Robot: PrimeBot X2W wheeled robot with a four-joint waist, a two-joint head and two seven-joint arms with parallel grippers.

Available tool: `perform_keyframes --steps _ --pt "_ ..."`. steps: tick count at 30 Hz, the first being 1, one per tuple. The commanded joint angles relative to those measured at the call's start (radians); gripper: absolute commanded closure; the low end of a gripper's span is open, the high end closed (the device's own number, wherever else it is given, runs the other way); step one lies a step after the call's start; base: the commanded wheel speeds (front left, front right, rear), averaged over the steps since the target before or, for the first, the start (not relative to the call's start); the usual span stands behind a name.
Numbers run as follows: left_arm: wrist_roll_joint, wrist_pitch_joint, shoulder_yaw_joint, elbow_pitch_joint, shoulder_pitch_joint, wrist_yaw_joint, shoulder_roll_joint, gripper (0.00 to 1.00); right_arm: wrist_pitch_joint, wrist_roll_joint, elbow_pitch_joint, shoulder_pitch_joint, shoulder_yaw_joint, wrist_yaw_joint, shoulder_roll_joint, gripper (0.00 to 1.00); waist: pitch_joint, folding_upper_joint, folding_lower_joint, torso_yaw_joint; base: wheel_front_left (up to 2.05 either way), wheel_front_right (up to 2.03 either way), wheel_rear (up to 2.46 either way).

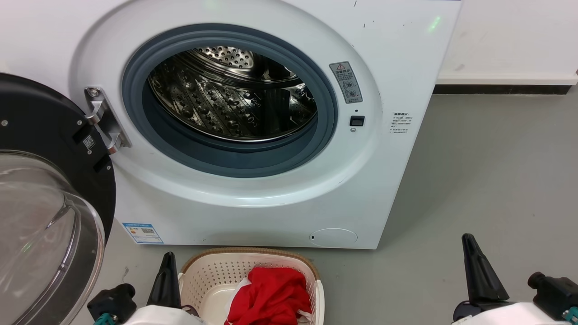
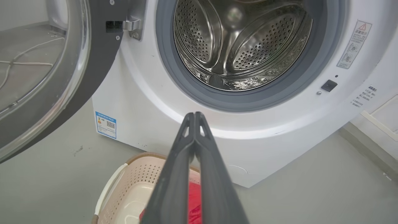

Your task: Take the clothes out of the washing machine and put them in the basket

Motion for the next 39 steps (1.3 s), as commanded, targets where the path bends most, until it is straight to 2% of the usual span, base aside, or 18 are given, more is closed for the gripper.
perform_keyframes --steps 1,18,39 --pt "-0.041 0.006 0.007 -0.008 -0.027 -0.01 0.008 1.0 0.004 0.045 -0.005 -0.031 -0.003 0.0 -0.009 1.0 0.0 -0.0001 0.0 0.0 0.0 0.0 0.0" --pt "-0.321 0.064 0.03 0.017 -0.066 -0.05 0.015 1.0 0.059 0.336 0.043 -0.078 -0.015 0.0 -0.02 1.0 -0.002 -0.0001 0.0 -0.001 0.0 0.0 0.0" --pt "-0.599 0.128 0.058 0.04 -0.105 -0.091 0.018 1.0 0.122 0.625 0.093 -0.127 -0.035 0.0 -0.024 1.0 -0.005 -0.0001 -0.0001 -0.003 0.0 0.0 0.0"
